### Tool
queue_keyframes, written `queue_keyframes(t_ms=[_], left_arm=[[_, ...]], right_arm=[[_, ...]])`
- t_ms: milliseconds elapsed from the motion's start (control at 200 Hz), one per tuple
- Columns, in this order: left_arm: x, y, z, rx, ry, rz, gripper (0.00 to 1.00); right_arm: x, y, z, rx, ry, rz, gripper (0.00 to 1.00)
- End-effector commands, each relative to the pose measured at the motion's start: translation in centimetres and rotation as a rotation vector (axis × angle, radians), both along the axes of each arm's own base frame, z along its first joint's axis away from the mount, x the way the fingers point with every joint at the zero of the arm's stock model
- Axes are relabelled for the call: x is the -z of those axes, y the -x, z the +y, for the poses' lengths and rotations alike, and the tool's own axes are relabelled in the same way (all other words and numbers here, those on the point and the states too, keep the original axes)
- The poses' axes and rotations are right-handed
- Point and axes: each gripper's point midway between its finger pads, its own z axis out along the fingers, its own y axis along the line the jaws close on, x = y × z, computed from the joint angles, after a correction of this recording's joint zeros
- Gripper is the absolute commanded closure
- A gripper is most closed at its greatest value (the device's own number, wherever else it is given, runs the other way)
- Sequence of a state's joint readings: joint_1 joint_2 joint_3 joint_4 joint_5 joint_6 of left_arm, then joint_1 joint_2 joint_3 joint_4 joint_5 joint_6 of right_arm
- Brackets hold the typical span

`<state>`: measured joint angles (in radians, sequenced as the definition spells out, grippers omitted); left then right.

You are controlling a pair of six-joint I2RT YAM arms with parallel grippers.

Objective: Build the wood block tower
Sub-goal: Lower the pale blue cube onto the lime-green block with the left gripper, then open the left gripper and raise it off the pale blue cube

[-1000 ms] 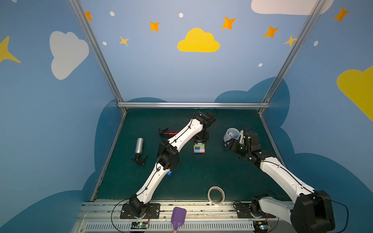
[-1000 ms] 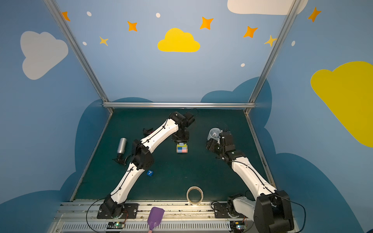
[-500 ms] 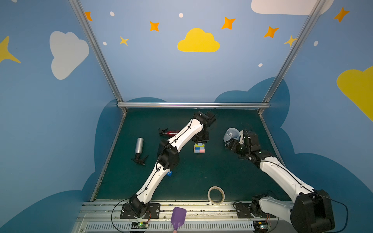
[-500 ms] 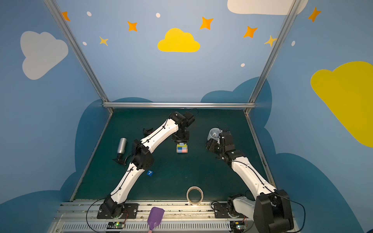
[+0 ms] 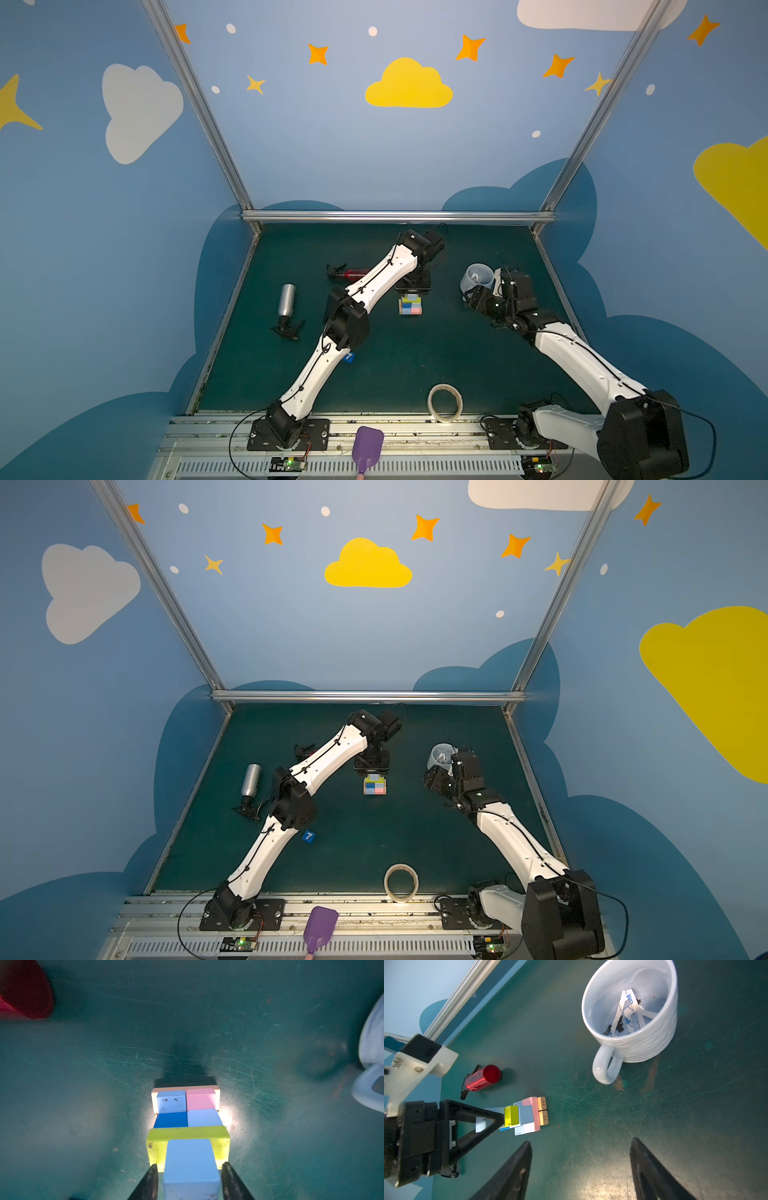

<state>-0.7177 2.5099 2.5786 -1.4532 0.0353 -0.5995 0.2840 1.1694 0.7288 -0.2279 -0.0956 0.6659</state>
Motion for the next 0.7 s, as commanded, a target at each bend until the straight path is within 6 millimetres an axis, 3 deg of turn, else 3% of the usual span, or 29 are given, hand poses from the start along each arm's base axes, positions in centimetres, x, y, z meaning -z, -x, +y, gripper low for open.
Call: queue_keyframes(t_ms=[0, 195, 696], left_arm=[[-1.4, -0.5, 0.4, -0.008, 0.005, -0.034, 0.5], [-3.2, -0.8, 0.7, -0.018, 0.014, -0.082, 0.48], [-10.6, -0.9, 0.8, -0.019, 0.134, -0.223, 0.45]], right_arm=[[0.1, 0.0, -0.1, -0.003, 0.002, -0.001, 0.27], [-0.1, 0.1, 0.0, -0.005, -0.003, -0.004, 0.27], [-0.1, 0.2, -0.1, -0.003, 0.0, -0.002, 0.26]])
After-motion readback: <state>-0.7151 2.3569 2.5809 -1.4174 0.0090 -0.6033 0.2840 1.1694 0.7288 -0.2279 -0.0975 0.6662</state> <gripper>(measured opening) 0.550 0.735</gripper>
